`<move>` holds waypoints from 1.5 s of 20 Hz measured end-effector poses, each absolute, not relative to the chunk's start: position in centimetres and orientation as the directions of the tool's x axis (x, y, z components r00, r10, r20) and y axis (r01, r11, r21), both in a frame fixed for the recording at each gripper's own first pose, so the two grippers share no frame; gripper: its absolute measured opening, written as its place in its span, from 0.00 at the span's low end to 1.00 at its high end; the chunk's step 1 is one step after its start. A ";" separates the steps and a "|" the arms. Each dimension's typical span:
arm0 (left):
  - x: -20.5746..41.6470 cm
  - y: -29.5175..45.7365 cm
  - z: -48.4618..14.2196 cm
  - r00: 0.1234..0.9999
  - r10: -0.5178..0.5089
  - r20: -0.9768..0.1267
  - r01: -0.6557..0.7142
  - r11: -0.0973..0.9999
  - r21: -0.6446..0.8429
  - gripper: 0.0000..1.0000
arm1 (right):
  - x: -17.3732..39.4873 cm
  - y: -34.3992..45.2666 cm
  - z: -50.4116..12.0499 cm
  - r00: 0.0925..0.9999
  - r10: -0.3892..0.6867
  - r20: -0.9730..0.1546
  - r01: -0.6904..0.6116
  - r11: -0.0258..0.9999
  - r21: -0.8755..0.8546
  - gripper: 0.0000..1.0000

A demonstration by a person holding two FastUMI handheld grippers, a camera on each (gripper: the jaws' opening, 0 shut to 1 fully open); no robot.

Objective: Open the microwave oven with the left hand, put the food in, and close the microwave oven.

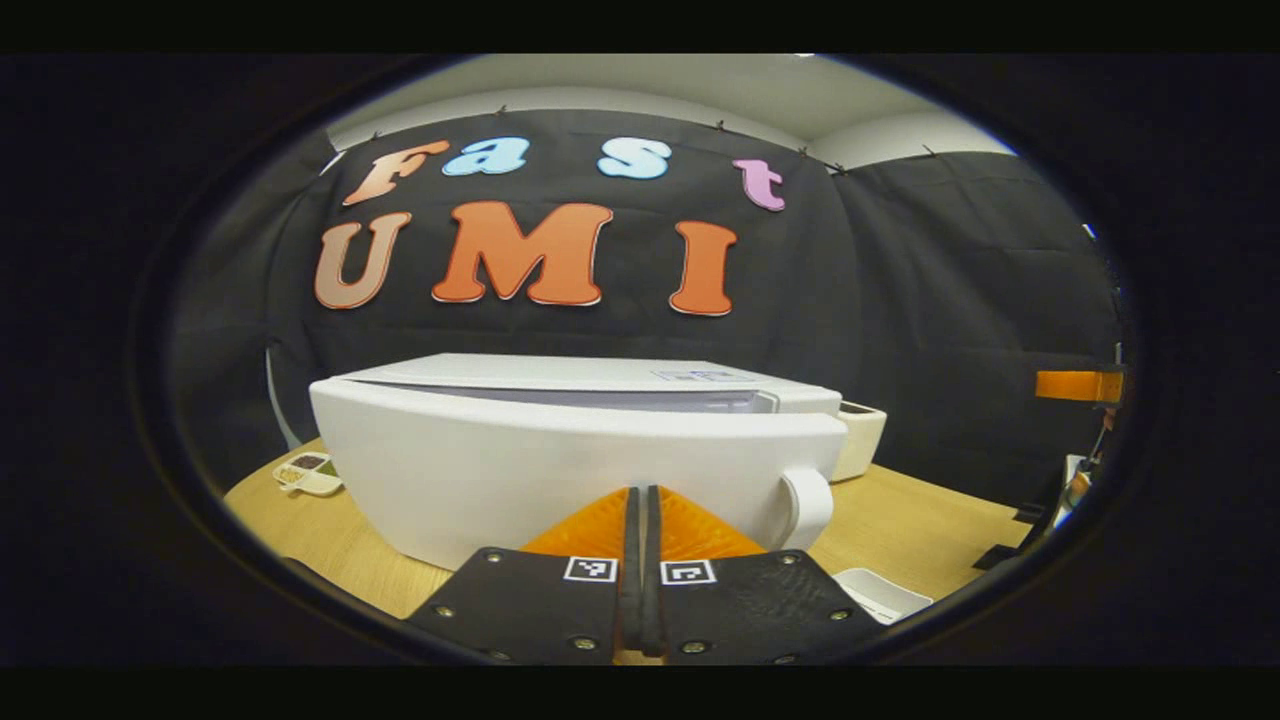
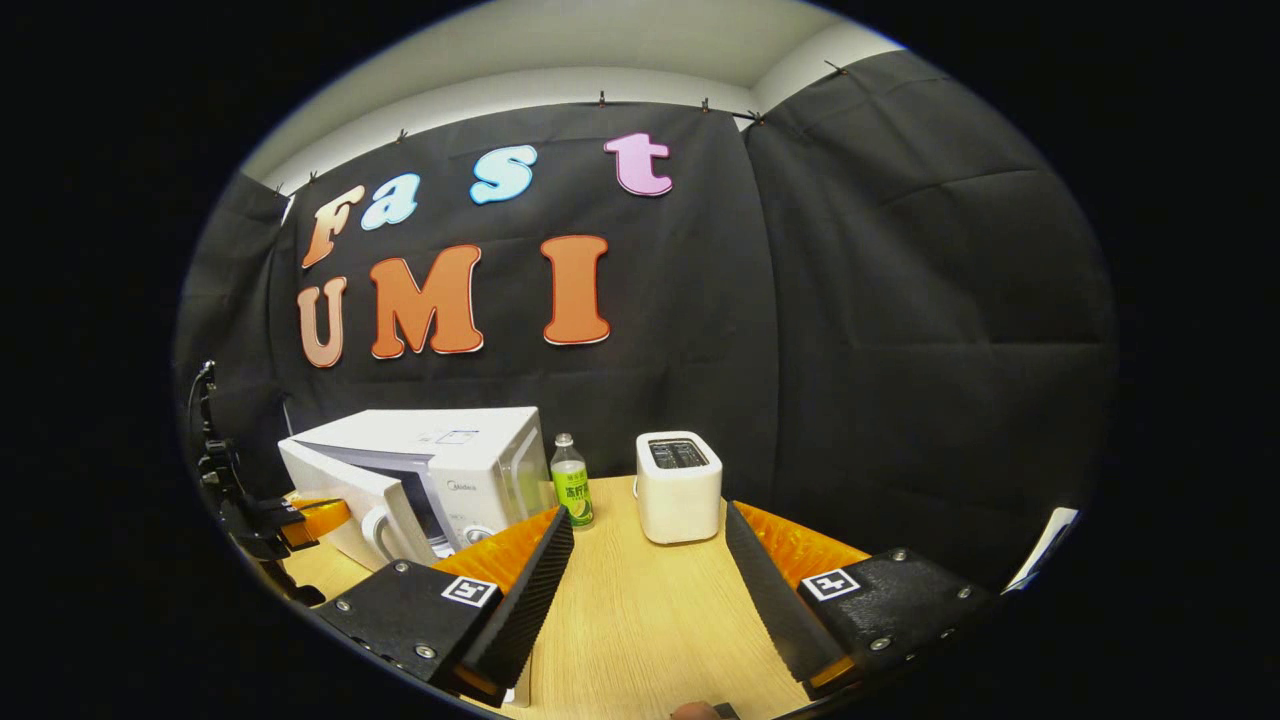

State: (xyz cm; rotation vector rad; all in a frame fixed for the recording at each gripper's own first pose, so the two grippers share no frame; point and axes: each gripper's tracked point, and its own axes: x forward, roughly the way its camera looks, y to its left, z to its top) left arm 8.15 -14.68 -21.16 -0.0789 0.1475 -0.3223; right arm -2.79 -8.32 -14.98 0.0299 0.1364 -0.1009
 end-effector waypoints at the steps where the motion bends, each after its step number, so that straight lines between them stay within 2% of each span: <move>1: 8.7 -14.9 -21.4 0.938 -0.317 -0.141 0.304 0.947 -0.107 0.01 | -2.8 -8.6 -15.2 0.985 -0.105 -0.139 0.109 0.994 0.022 0.95; 8: 11.9 -15.2 -22.2 0.962 -0.223 -0.158 0.216 0.974 -0.063 0.01 | -2.8 -9.9 -15.9 0.979 -0.127 -0.157 0.132 0.991 0.023 0.95; 10: 12.4 -15.5 -21.8 0.964 -0.221 -0.148 0.215 0.975 -0.057 0.00 | -2.9 -10.3 -16.1 0.978 -0.135 -0.161 0.140 0.990 0.017 0.95; 11: 12.4 -15.3 -22.4 0.958 -0.219 -0.182 0.212 0.976 -0.057 0.03 | -2.8 -10.5 -16.2 0.977 -0.139 -0.163 0.144 0.990 0.014 0.95; 12: 12.8 -15.5 -22.3 0.960 -0.226 -0.162 0.216 0.973 -0.076 0.01 | -2.8 -10.6 -16.2 0.976 -0.143 -0.166 0.147 0.989 0.014 0.95; 15: 12.3 -14.6 -22.2 0.954 -0.218 -0.208 0.209 0.976 -0.064 0.01 | -2.8 -10.2 -15.7 0.977 -0.132 -0.166 0.139 0.990 0.032 0.95; 24: 7.1 -8.6 -10.5 0.960 -0.240 -0.147 0.225 0.968 -0.113 0.00 | -2.4 -7.7 -11.3 0.990 -0.077 -0.118 0.080 0.997 0.023 0.95; 30: 5.2 -0.8 -4.3 0.988 -0.115 -0.105 0.110 0.992 -0.056 0.00 | -1.8 -4.7 -7.9 0.995 0.004 -0.098 -0.003 1.000 0.008 0.95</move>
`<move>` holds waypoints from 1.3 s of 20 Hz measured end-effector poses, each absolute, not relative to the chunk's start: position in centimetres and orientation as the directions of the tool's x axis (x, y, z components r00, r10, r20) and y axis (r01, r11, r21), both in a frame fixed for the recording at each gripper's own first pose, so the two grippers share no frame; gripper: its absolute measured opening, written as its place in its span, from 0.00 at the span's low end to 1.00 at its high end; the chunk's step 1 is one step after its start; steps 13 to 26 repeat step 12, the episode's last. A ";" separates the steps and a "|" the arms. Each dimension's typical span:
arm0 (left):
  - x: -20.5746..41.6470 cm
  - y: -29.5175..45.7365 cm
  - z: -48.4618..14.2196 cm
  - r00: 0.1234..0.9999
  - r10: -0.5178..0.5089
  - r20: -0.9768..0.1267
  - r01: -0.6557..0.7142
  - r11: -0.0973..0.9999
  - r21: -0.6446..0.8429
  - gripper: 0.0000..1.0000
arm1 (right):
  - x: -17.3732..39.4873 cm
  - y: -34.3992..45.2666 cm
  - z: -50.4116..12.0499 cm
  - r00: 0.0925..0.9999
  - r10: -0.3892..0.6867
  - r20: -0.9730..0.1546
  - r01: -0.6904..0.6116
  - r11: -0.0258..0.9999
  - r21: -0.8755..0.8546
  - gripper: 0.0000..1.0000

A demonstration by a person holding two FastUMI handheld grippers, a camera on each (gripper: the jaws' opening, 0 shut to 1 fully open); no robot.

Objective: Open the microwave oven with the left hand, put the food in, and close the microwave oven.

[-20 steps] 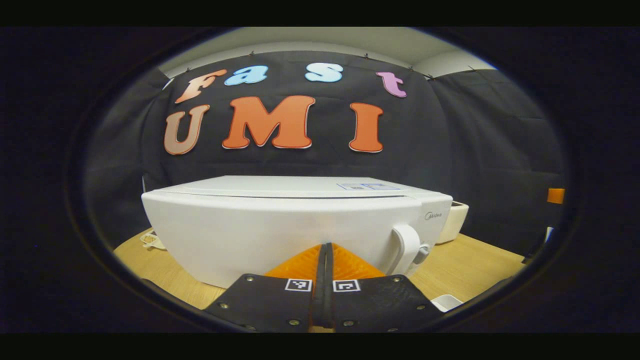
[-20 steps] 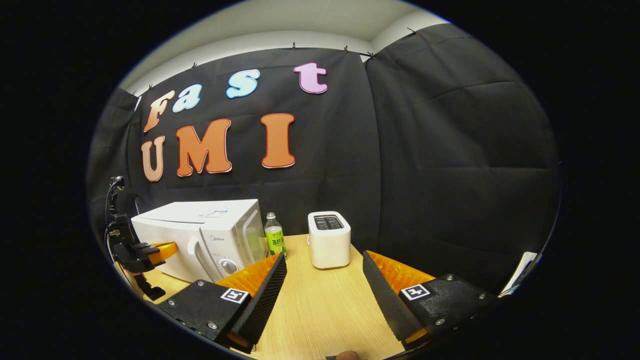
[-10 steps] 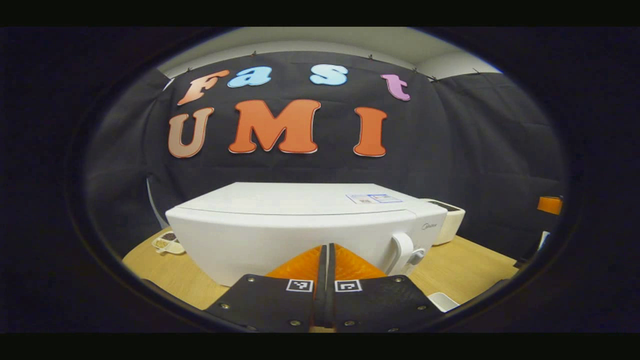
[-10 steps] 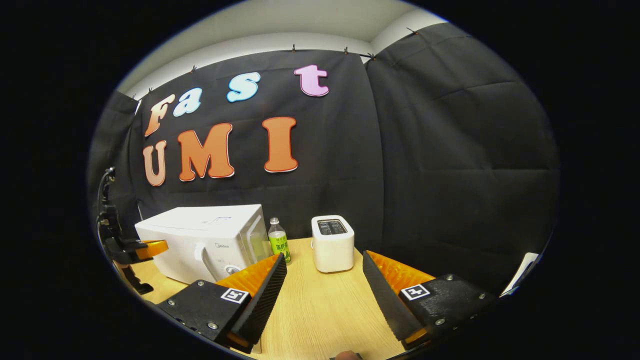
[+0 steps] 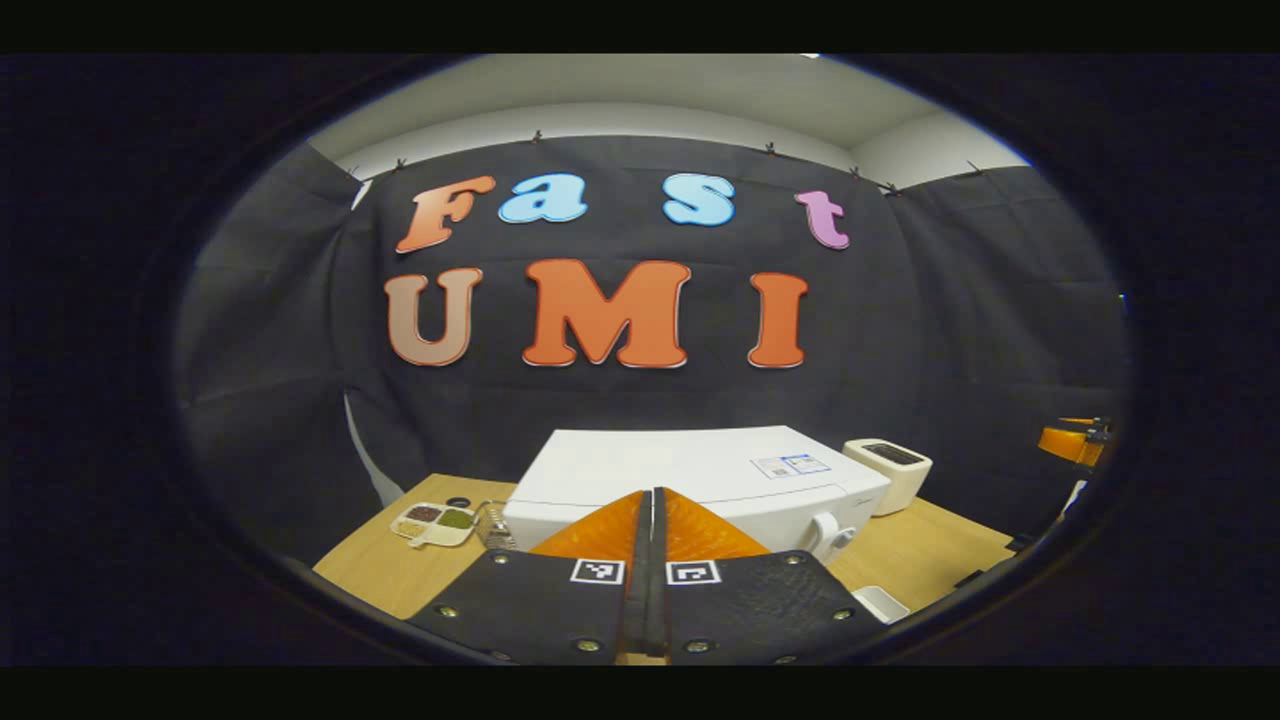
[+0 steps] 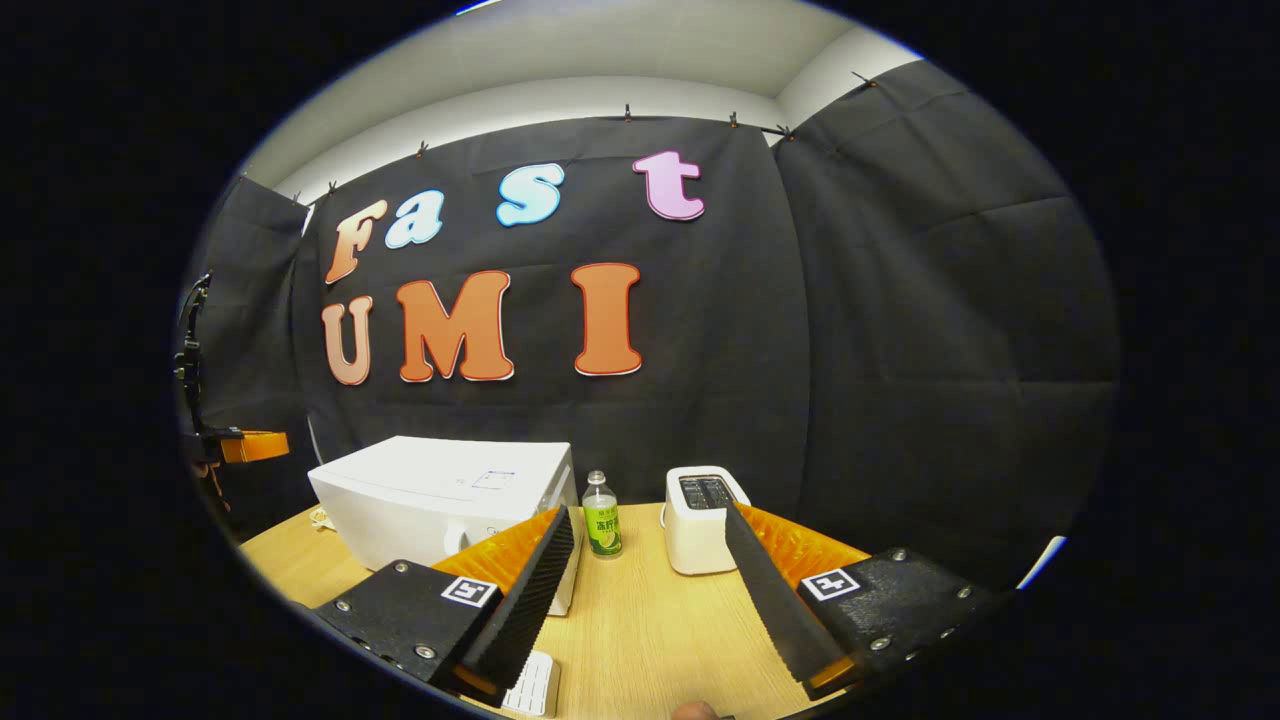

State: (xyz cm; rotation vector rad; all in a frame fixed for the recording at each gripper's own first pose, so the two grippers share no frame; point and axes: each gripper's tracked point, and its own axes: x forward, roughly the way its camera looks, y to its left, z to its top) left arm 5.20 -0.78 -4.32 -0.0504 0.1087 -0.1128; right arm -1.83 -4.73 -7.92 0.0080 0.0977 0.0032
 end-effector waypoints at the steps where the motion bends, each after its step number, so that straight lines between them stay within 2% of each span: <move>1: 4.8 0.1 -3.8 0.990 -0.100 -0.097 0.094 0.994 -0.060 0.00 | -1.8 -4.4 -7.3 0.996 0.013 -0.090 -0.012 1.000 0.009 0.95; 3: 3.9 1.9 -2.4 0.995 -0.068 -0.071 0.064 0.997 -0.045 0.04 | -1.7 -3.5 -6.4 0.996 0.030 -0.080 -0.029 1.000 0.011 0.95; 4: 3.5 2.6 -1.8 0.997 -0.059 -0.060 0.057 0.998 -0.032 0.24 | -1.7 -3.2 -6.0 0.997 0.035 -0.073 -0.034 0.999 0.009 0.95; 5: 3.2 3.0 -1.4 0.997 -0.054 -0.050 0.053 0.998 -0.023 0.34 | -1.6 -3.0 -5.7 0.997 0.036 -0.065 -0.036 0.999 0.003 0.95; 6: 2.8 3.0 -0.9 0.997 -0.061 -0.043 0.060 0.998 -0.024 0.50 | -1.5 -2.6 -5.3 0.998 0.038 -0.058 -0.038 0.999 0.000 0.95; 7: 2.5 3.1 -0.5 0.997 -0.065 -0.037 0.064 0.997 -0.031 0.56 | -1.5 -2.4 -5.0 0.997 0.046 -0.054 -0.046 0.999 0.005 0.95; 8: 2.3 3.4 -0.3 0.998 -0.062 -0.033 0.061 0.998 -0.036 0.73 | -1.6 -1.9 -4.8 0.997 0.055 -0.055 -0.055 0.998 0.014 0.95; 9: 2.1 3.7 0.0 0.998 -0.055 -0.026 0.055 0.998 -0.035 0.78 | -1.5 -1.5 -4.7 0.996 0.066 -0.054 -0.065 0.998 0.023 0.95; 11: 1.9 4.9 0.6 1.000 -0.020 -0.014 0.020 0.999 -0.026 0.80 | -1.3 -1.1 -4.4 0.996 0.074 -0.053 -0.072 0.997 0.026 0.95; 12: 1.8 5.2 0.5 1.000 -0.005 -0.019 0.004 1.000 -0.026 0.88 | -1.2 -1.0 -4.4 0.996 0.073 -0.053 -0.072 0.997 0.021 0.95; 26: 1.8 5.2 0.5 1.000 -0.005 -0.019 0.004 1.000 -0.026 0.88 | -1.2 -1.0 -4.4 0.996 0.073 -0.053 -0.072 0.997 0.021 0.95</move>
